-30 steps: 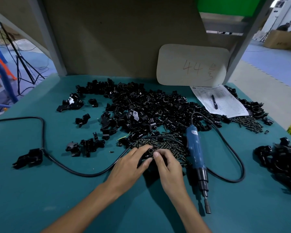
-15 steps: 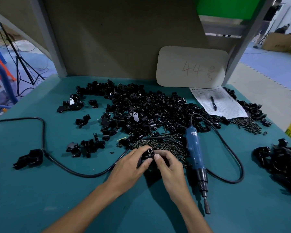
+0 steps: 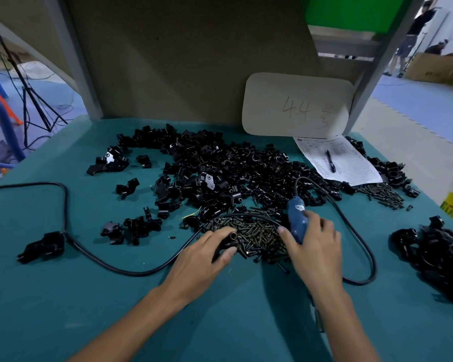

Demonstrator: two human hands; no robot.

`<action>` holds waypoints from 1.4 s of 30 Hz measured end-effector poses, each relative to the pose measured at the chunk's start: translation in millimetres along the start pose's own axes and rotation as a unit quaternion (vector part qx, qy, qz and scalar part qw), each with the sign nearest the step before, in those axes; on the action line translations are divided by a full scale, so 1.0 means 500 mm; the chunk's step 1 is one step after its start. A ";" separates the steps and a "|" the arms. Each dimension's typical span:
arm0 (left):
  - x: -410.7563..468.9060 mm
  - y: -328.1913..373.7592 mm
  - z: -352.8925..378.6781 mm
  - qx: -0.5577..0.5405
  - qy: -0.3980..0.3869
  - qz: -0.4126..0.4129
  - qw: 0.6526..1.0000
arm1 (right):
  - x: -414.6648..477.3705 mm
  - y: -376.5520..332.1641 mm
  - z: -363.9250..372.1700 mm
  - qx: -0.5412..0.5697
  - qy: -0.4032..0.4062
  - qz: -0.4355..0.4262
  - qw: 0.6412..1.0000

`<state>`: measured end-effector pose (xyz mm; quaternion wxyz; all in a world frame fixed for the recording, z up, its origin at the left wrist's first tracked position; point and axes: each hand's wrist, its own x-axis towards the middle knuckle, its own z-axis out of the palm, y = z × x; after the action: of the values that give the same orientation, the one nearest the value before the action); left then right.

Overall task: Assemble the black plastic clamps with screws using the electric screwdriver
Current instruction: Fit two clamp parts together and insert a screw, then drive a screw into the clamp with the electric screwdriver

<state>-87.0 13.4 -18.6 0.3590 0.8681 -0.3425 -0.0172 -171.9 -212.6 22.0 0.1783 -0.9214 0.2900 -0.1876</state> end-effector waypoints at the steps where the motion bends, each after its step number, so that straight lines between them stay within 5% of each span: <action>1: 0.001 0.000 0.000 -0.001 -0.002 -0.001 1.000 | 0.006 0.011 -0.005 -0.011 -0.056 0.029 0.998; 6: 0.002 0.000 0.000 -0.008 -0.004 -0.006 1.000 | 0.035 0.044 -0.004 0.046 -0.128 0.068 0.988; 8: 0.000 -0.002 0.000 -0.011 -0.003 -0.007 1.000 | 0.046 0.060 -0.011 0.177 -0.134 0.107 0.969; 10: -0.001 -0.004 0.000 -0.013 0.000 -0.007 1.000 | 0.049 0.073 -0.027 0.388 -0.135 0.157 0.898; 14: 0.001 -0.005 0.002 -0.021 -0.003 -0.010 1.000 | 0.050 0.084 -0.054 0.693 -0.094 0.203 0.686; 22: 0.001 0.003 0.000 0.005 -0.008 -0.009 1.000 | 0.054 0.059 0.004 0.839 -0.045 0.274 0.467; 42: 0.001 0.002 -0.006 0.023 -0.033 -0.012 0.999 | 0.046 0.050 0.038 0.832 -0.086 0.242 0.492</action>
<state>-86.5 14.5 -16.0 0.3273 0.8790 -0.3443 -0.0420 -157.6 -241.7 0.2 0.9244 -0.2509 0.1946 -0.2114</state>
